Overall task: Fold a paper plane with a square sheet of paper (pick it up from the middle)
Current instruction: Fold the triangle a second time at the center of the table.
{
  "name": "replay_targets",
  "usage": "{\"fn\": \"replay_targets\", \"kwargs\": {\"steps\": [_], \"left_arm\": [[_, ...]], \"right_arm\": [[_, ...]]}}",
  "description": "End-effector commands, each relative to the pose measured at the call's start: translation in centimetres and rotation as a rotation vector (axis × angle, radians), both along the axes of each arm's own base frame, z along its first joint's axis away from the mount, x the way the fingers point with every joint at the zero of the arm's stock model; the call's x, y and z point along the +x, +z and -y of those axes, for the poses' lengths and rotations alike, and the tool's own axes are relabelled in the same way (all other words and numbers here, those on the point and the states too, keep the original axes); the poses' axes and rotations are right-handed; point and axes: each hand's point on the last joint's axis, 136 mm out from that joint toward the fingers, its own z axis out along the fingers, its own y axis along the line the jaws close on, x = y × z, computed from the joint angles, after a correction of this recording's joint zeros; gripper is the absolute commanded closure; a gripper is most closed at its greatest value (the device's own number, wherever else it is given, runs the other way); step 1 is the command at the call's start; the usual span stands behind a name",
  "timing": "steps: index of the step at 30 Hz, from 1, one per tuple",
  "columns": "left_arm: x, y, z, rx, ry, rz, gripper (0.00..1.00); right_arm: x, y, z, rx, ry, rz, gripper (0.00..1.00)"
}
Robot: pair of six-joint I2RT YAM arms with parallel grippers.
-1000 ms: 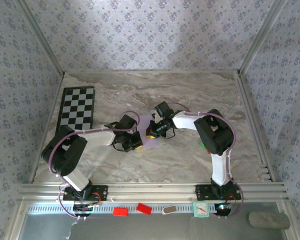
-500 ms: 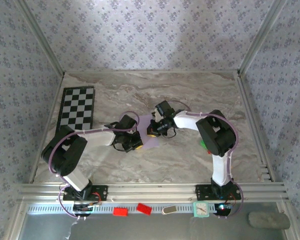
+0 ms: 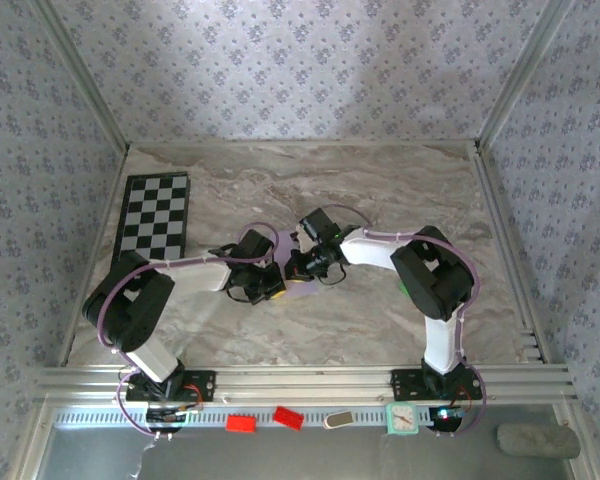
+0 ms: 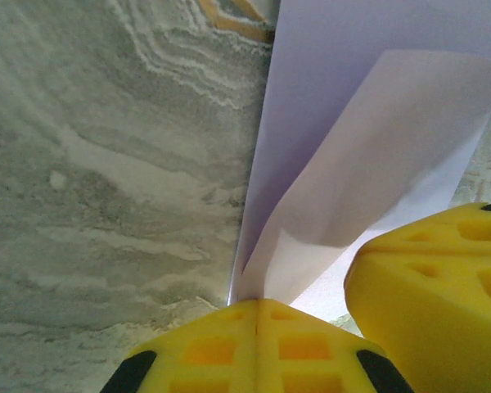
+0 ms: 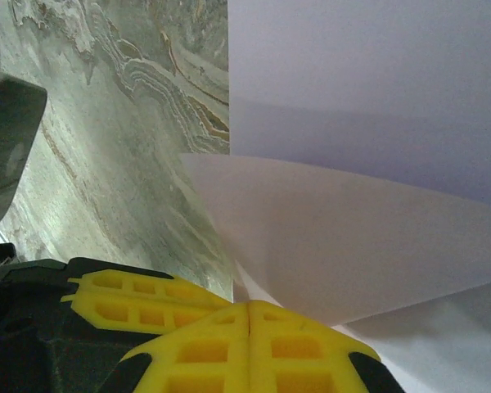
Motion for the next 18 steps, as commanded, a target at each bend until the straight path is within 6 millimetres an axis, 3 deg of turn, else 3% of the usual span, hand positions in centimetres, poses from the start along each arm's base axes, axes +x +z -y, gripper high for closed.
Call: {"fn": "replay_targets", "kwargs": {"steps": [1, 11, 18], "left_arm": [[-1.4, -2.0, -2.1, 0.085, 0.032, -0.065, 1.0], [-1.4, -2.1, -2.1, 0.09, 0.028, -0.069, 1.0], [-2.3, -2.5, -3.0, 0.13, 0.035, -0.107, 1.0]], "right_arm": [[-0.7, -1.4, 0.5, -0.04, 0.016, -0.034, 0.99], [-1.5, -2.2, 0.0, -0.043, 0.052, -0.053, 0.99], [0.2, -3.3, 1.7, -0.102, 0.009, -0.034, 0.99]]}}
